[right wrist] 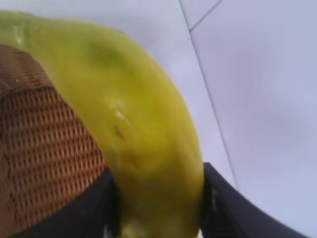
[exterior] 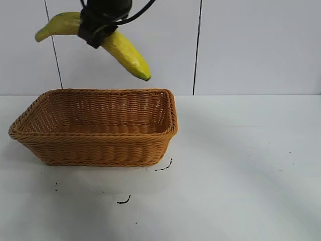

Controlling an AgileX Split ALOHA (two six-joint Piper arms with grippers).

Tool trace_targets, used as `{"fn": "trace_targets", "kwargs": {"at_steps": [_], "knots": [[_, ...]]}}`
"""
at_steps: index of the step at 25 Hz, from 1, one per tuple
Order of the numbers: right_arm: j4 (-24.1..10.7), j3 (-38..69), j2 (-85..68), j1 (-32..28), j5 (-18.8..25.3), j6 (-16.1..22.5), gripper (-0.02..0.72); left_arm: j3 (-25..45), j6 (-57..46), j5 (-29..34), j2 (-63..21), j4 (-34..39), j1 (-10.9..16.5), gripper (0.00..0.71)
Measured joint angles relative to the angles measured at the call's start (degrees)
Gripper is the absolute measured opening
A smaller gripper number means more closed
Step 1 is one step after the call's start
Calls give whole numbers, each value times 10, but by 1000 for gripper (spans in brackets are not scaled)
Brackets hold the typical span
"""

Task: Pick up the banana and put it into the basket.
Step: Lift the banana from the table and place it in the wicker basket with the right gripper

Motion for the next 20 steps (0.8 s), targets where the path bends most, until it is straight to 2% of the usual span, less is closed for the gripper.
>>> {"fn": "trace_targets", "kwargs": {"at_steps": [4, 7, 10, 16, 18, 20], "knots": [[-12, 1, 36, -9, -3, 0, 321, 0, 0, 0, 0, 0, 0, 695], [-11, 1, 53, -11, -22, 0, 321, 0, 0, 0, 0, 0, 0, 695], [-1, 2, 63, -11, -48, 0, 321, 0, 0, 0, 0, 0, 0, 695], [25, 2, 63, -11, -53, 0, 321, 0, 0, 0, 0, 0, 0, 695], [29, 2, 63, -11, -50, 0, 368, 0, 0, 0, 0, 0, 0, 695], [34, 2, 63, -11, -50, 4, 486, 0, 0, 0, 0, 0, 0, 695]]}}
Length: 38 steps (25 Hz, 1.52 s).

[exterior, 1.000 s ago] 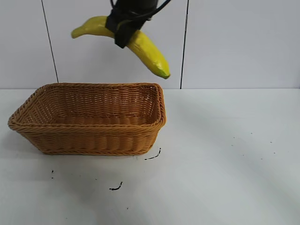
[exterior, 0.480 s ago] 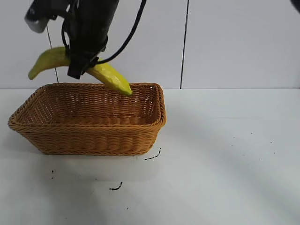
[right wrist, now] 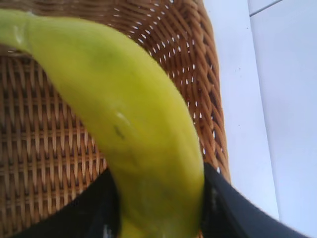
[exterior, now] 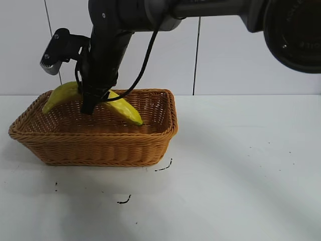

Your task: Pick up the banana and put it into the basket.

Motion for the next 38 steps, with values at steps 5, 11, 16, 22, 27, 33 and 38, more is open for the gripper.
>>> {"fn": "trace_targets", "kwargs": {"at_steps": [5, 11, 16, 22, 27, 33, 38], "knots": [[2, 0, -7, 0, 17, 51, 621, 0, 0, 0, 0, 0, 0, 695], [7, 0, -66, -1, 81, 186, 629, 0, 0, 0, 0, 0, 0, 695], [26, 0, -116, -21, 136, 328, 629, 0, 0, 0, 0, 0, 0, 695], [52, -1, -128, -95, 211, 454, 629, 0, 0, 0, 0, 0, 0, 695], [59, -1, -128, -171, 250, 443, 629, 0, 0, 0, 0, 0, 0, 695], [52, -2, -128, -264, 283, 389, 629, 0, 0, 0, 0, 0, 0, 695], [52, -2, -128, -345, 288, 373, 629, 0, 0, 0, 0, 0, 0, 695]]}}
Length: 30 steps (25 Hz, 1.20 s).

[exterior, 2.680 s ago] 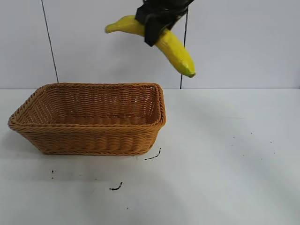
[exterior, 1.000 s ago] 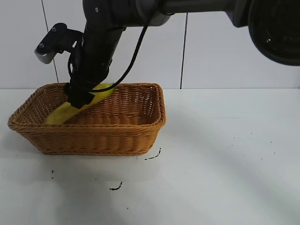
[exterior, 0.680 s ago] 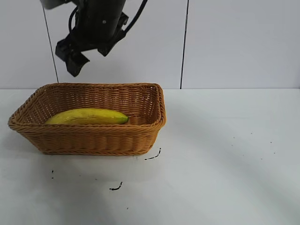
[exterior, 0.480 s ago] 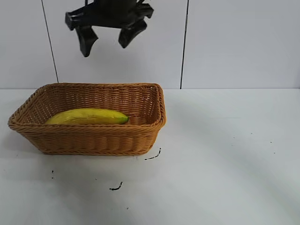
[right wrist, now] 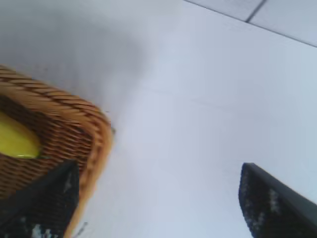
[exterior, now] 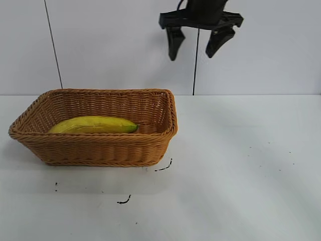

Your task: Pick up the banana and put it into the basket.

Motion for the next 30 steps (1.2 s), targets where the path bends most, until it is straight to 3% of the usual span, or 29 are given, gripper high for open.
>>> {"fn": "trace_targets", "kwargs": {"at_steps": [9, 15, 18, 25, 30], "knots": [[17, 15, -19, -41, 0, -6, 629, 0, 0, 0, 0, 0, 0, 695], [76, 155, -137, -41, 0, -17, 629, 0, 0, 0, 0, 0, 0, 695], [84, 219, -192, -41, -1, -26, 629, 0, 0, 0, 0, 0, 0, 695], [38, 463, -416, -41, 0, -32, 629, 0, 0, 0, 0, 0, 0, 695], [31, 620, -579, -41, 0, -32, 629, 0, 0, 0, 0, 0, 0, 695]]}}
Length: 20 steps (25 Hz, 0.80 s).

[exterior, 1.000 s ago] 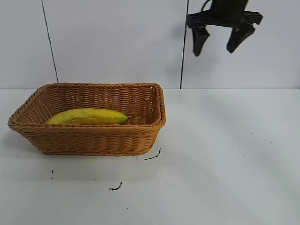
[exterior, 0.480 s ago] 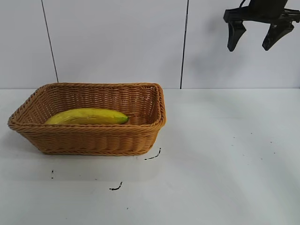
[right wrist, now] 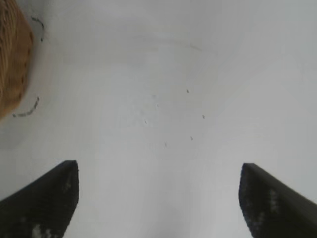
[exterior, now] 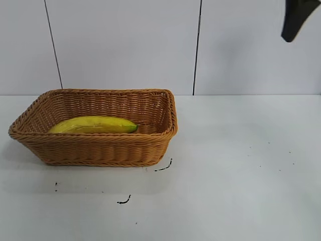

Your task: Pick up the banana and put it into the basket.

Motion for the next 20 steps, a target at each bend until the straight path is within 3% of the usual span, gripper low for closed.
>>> {"fn": "trace_targets", "kwargs": {"at_steps": [5, 11, 20], "knots": [[-4, 152, -165, 0, -24, 0, 629, 0, 0, 0, 0, 0, 0, 695], [-4, 347, -404, 0, -101, 0, 629, 0, 0, 0, 0, 0, 0, 695], [-8, 393, -616, 0, -111, 1, 629, 0, 0, 0, 0, 0, 0, 695]]}}
